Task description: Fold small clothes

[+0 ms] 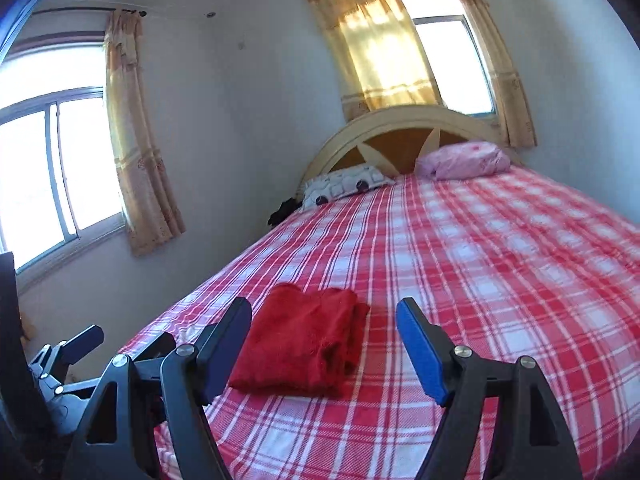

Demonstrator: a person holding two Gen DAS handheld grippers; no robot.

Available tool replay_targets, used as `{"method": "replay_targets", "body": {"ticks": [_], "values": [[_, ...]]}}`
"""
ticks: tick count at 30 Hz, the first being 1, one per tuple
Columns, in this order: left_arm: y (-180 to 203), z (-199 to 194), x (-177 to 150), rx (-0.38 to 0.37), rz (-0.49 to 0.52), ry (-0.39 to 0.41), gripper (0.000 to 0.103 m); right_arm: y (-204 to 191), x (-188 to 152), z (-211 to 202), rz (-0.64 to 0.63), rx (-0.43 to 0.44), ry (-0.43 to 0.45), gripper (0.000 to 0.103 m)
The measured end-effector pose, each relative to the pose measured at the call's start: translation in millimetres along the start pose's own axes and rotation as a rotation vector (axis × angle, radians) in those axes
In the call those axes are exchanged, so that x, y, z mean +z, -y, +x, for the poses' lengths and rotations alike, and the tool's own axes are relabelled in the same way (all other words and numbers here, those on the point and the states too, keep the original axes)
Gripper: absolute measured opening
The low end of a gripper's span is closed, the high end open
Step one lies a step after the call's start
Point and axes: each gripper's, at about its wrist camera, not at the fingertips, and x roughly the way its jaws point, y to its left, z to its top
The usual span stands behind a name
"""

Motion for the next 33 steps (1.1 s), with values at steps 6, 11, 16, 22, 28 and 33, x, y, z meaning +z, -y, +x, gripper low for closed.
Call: {"method": "replay_targets", "body": {"ticks": [6, 11, 16, 22, 28, 33], "values": [[3, -4, -3, 0.017, -0.012, 0.012, 0.103, -9, -3, -1, -0.057, -0.008, 0.017, 0.076], [5, -2, -5, 0.034, -0.021, -0.003, 0.103, -9, -6, 2, -0.051, -0.005, -0.002, 0.076], [5, 1, -6, 0.043, -0.026, -0.026, 0.103, -3, -6, 3, -0.034, -0.016, -0.002, 0.076], [9, 1, -7, 0.052, -0.011, -0.029, 0.103, -2, -7, 6, -0.019, -0.021, -0.015, 0.076], [10, 3, -7, 0.044, -0.01, -0.035, 0.103, -1, -8, 9, -0.015, -0.014, -0.033, 0.076], [10, 4, -7, 0.041, -0.014, -0.044, 0.103, -2, -8, 9, -0.014, -0.015, -0.031, 0.076]]}}
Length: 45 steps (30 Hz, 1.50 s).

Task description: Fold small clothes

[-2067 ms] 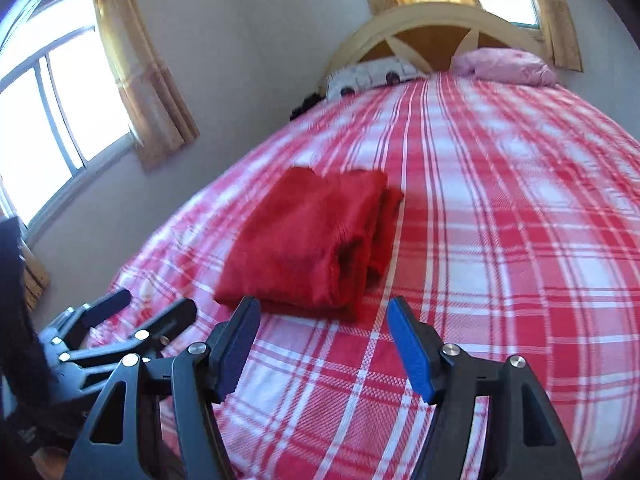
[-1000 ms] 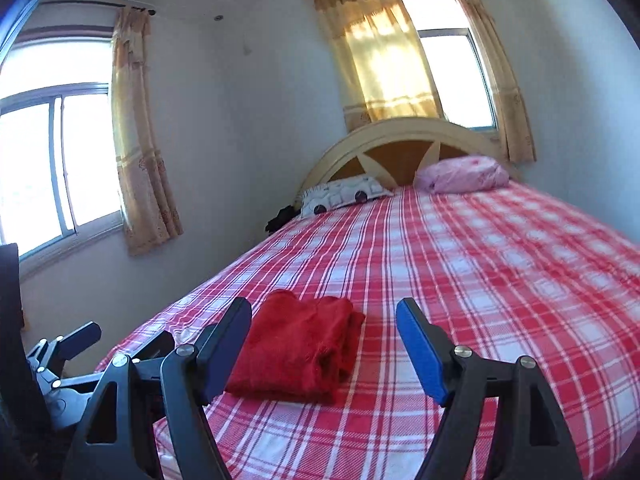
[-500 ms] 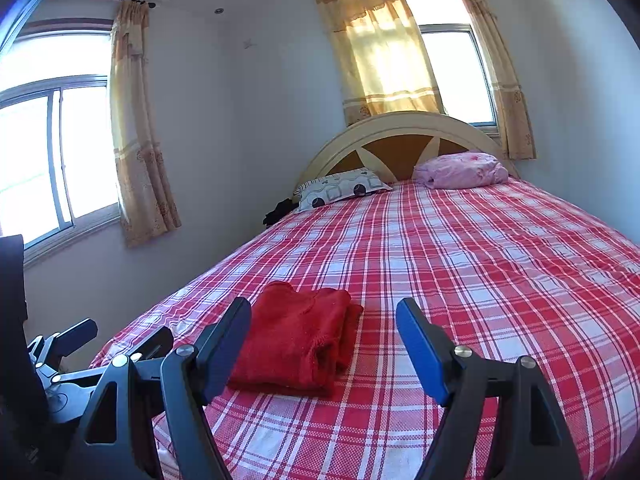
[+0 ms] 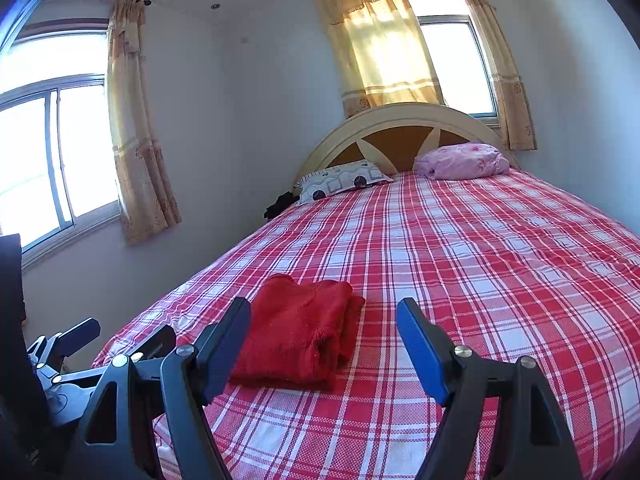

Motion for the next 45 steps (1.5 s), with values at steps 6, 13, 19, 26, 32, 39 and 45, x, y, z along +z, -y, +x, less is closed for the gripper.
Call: {"method": "replay_targets", "body": {"ticks": [6, 13, 19, 26, 32, 39, 45], "values": [[-1, 1, 0, 0.001, -0.001, 0.002, 0.103, -1, 1, 1, -0.001, 0.001, 0.004, 0.076], [-3, 2, 2, -0.003, 0.0, -0.006, 0.103, 0, -3, 2, -0.001, 0.004, -0.009, 0.076], [-3, 4, 1, -0.001, 0.004, -0.008, 0.103, 2, -4, 2, 0.004, 0.003, -0.008, 0.076], [-2, 9, -2, -0.014, -0.003, -0.028, 0.103, 2, -5, 2, 0.006, 0.002, -0.012, 0.076], [-3, 13, -3, -0.017, -0.005, -0.044, 0.103, 2, -8, 4, 0.006, 0.001, -0.022, 0.076], [-7, 14, -4, -0.036, -0.031, -0.045, 0.103, 1, -11, 4, 0.007, 0.001, -0.029, 0.076], [-7, 17, -5, -0.031, -0.029, -0.055, 0.103, 2, -11, 4, 0.007, 0.002, -0.029, 0.076]]}}
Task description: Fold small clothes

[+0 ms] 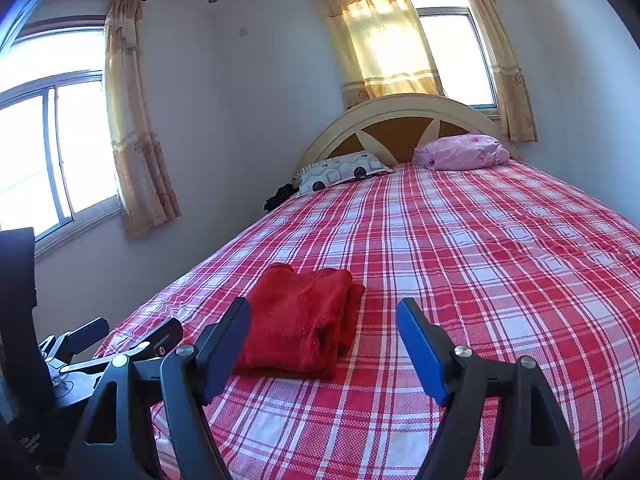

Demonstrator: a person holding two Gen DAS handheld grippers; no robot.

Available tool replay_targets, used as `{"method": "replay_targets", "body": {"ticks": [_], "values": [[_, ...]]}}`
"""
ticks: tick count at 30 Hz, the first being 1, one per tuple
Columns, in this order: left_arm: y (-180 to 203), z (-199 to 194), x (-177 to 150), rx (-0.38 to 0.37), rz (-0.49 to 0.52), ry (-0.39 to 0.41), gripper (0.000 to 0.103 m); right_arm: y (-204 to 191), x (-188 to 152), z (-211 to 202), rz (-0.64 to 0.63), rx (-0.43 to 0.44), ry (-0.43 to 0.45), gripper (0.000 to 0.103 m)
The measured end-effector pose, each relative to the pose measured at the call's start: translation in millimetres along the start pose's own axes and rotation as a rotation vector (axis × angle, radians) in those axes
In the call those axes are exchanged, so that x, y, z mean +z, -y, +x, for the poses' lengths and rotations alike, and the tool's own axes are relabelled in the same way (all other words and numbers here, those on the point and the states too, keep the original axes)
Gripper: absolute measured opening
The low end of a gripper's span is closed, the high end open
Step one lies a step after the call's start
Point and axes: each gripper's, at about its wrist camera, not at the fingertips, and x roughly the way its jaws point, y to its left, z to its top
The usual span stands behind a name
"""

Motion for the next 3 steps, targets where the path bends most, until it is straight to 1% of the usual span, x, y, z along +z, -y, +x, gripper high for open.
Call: {"method": "replay_targets", "body": {"ticks": [3], "values": [[-1.4, 2.8, -0.5, 0.0, -0.002, -0.011, 0.103, 0.4, -0.3, 0.3, 0.004, -0.001, -0.003, 0.076]]}}
